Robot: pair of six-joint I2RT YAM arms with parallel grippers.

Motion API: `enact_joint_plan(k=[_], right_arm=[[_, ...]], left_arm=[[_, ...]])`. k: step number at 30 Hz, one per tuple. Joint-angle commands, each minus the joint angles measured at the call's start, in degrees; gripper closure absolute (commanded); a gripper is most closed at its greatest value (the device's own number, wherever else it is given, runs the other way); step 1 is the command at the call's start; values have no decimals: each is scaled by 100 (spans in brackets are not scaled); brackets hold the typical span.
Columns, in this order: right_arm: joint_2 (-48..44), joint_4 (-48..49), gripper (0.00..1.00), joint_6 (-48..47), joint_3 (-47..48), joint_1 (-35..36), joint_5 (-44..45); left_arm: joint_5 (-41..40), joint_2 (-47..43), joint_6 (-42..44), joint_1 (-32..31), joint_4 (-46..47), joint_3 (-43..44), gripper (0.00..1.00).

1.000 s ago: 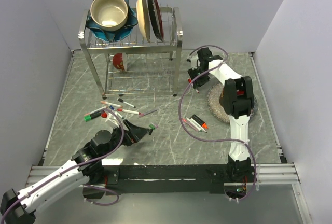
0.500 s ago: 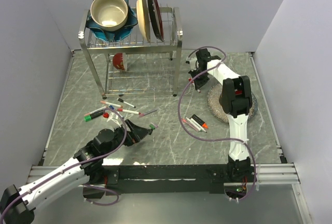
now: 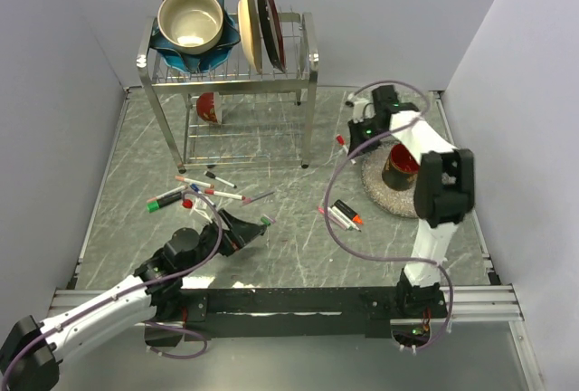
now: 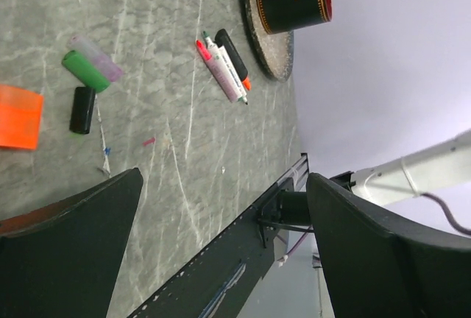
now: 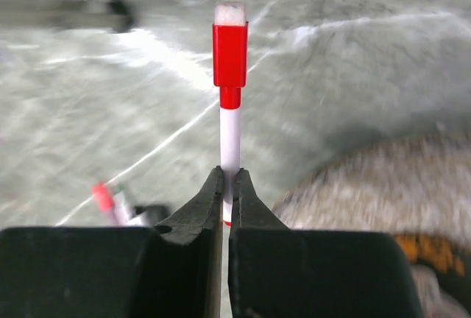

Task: Open the pen caps

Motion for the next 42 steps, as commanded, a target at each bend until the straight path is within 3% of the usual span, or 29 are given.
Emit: enact_joint_plan(k=[1,7,15,22,28,35,40,42], right_arm=[[-1303,330,100,245,-568,-134,-1128],[-2902,568,100,298,-2165,-107,-1497],[-4320,252,100,-641,-3372,313,-2006],[-4286,93,100,-941,-3461,814,-2394],[-4207,146,100,-950,-3461,1105,-2350],[-4163,295,100,-854,-3505,1334,-2157],[-4163,339,100,-801,-3505,1369,-2069],[-4180,348,100,-801,-3514,1369,-2069]], left_arm=[[75,296,-12,29,756,94,1],[40,754,24,38,1126,411,1],[-65,1657,322,47,1934,1042,1],[-339,3143,156,38,1881,2150,1],[-145,4321,94,-102,2146,2854,15],[-733,5200,199,-760,1619,3802,18],[-1146,5570,85,-999,1224,4155,28],[-1208,5737,-63,-1025,1022,4278,38]])
